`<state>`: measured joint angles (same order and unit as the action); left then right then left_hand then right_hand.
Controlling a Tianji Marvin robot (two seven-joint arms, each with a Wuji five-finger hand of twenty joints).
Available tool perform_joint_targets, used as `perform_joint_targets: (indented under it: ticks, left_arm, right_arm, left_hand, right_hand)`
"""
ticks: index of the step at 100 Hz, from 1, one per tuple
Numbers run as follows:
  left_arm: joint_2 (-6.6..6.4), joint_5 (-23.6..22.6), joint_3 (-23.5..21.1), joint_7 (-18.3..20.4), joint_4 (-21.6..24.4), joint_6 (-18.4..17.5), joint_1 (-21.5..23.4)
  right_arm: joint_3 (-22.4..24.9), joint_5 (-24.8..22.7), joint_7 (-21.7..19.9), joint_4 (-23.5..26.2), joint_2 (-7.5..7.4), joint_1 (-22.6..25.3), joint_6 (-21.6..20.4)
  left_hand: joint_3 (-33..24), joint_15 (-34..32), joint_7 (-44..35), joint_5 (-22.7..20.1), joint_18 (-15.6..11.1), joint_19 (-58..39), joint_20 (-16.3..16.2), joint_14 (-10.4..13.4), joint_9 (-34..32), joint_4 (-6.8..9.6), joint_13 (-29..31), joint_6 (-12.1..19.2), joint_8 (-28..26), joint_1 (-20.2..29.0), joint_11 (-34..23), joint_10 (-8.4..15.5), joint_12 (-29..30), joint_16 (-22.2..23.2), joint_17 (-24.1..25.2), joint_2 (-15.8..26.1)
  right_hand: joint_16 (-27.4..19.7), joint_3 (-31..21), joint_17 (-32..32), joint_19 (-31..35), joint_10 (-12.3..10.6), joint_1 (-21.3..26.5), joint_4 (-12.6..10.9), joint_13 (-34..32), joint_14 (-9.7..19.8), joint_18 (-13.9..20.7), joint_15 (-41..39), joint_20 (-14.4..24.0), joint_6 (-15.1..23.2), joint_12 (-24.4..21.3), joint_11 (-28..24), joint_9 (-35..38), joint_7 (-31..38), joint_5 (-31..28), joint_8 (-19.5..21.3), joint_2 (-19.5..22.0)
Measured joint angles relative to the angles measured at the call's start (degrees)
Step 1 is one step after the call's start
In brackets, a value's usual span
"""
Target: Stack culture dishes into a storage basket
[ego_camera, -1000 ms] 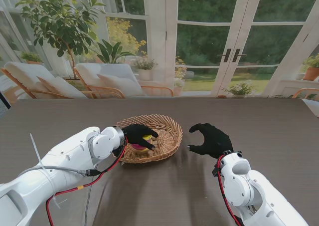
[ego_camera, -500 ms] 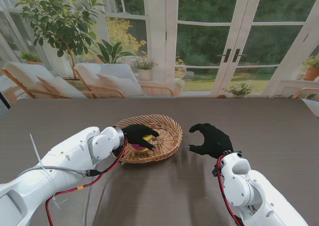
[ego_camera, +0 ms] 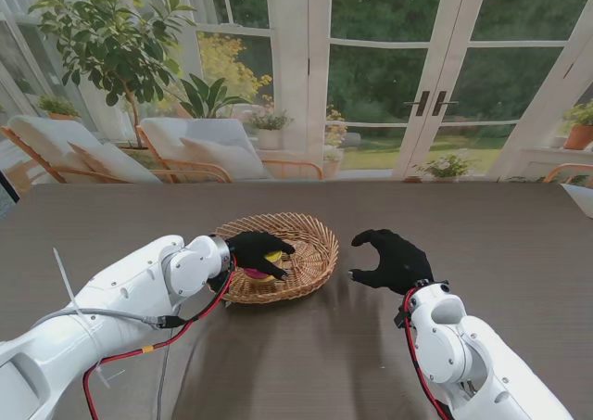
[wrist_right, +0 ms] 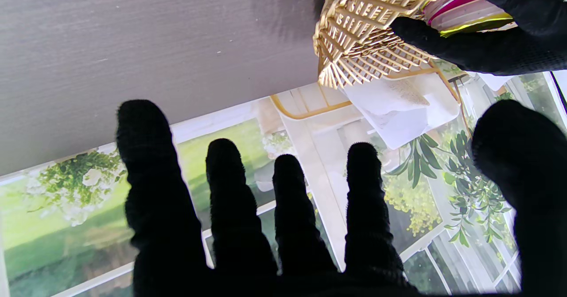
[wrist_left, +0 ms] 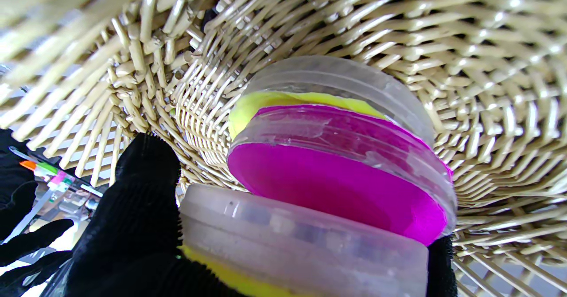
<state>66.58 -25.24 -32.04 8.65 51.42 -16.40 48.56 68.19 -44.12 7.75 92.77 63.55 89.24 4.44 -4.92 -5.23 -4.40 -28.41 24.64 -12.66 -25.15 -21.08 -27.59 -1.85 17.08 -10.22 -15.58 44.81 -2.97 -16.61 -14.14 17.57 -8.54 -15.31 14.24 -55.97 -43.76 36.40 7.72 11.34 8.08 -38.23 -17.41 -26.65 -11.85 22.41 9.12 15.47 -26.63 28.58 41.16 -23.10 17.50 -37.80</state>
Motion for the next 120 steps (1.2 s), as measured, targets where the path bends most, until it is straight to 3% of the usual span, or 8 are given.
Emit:
perform_joint_targets:
  ticks: [20,34,56,70,120]
  left_arm:
    - [-0.07,0.22,0.11,0.12,-0.1,-0.65,-0.05]
    - [-0.13,0.26,-0.04,0.3,-0.07,-0.88,0.02]
    - [-0.3,-0.11,-0.16,0.3,0.11,-1.15,0.13]
    - [-0.43,-0.05,-0.11,1.07,0.18,-1.35,0.08]
    - [-0.7,0.87,-0.3,1.68,0.07,-2.04,0.11]
  right_arm:
    - [-0.01,0.02,-0.03,-0.03,0.0,-0.02,0.01]
    - [-0.04,0.03,-0.08,-0.04,0.0,-0.03,0.05]
    - [-0.1,0.04,-0.17,-0.04,0.0,-0.03,0.05]
    - [-0.15,0.08,-0.14,-0.04,0.0,-0.05,0.1]
    - [-0.25,0.11,-0.14,-0.11,0.01,-0.13,0.14]
  left_hand:
    - [1.87,0.13,0.23,3.49,-0.82,1.54,-0.02,1.19,1.4,0.0,-1.28,-1.23,-0.27,0.0,-0.36,-0.06,-0.05,-0.02,2.26,1.86]
    - [5.14,0.13,0.23,3.52,-1.54,1.54,-0.43,2.15,1.82,0.0,-1.3,-1.51,-1.29,0.57,-0.03,-0.15,-1.15,0.52,2.58,3.01]
    - [4.88,0.13,0.13,3.53,-2.1,1.38,-2.0,3.05,1.94,0.53,-1.33,-1.51,-1.8,0.65,-0.46,-0.44,-2.3,1.44,3.02,2.94]
    - [4.85,0.25,0.27,4.18,-3.48,1.28,-2.57,4.24,3.81,0.57,-3.88,-1.51,-1.92,0.55,-0.12,-0.51,-2.42,2.18,4.91,5.85]
    - [5.36,0.73,0.27,4.1,-5.34,1.46,-2.58,4.29,4.34,1.05,-4.18,-1.51,-1.4,0.3,0.3,-0.02,-1.51,1.52,5.89,9.52]
  right_hand:
    - [0.0,0.0,0.0,0.0,0.0,0.0,0.0,0.0,0.0,0.0,0.0,0.0,-0.14,0.0,0.0,0.0,0.0,0.0,0.0,0.0]
    - [0.0,0.0,0.0,0.0,0.0,0.0,0.0,0.0,0.0,0.0,0.0,0.0,-0.21,0.0,-0.01,0.0,0.0,0.0,0.0,0.0]
    - [0.0,0.0,0.0,-0.01,0.01,0.0,0.0,0.0,0.0,0.0,0.0,0.0,-0.37,0.0,0.0,0.0,0.0,0.0,0.0,0.0]
    - [0.0,0.0,0.0,-0.02,0.02,0.0,0.0,0.0,0.0,0.0,0.0,0.0,-0.85,0.0,-0.01,0.0,0.02,0.0,0.0,0.02]
    - [0.0,0.01,0.0,-0.02,0.05,0.0,0.0,0.0,0.0,0.0,0.0,0.01,-1.04,0.0,-0.01,0.0,0.49,0.0,0.0,0.07]
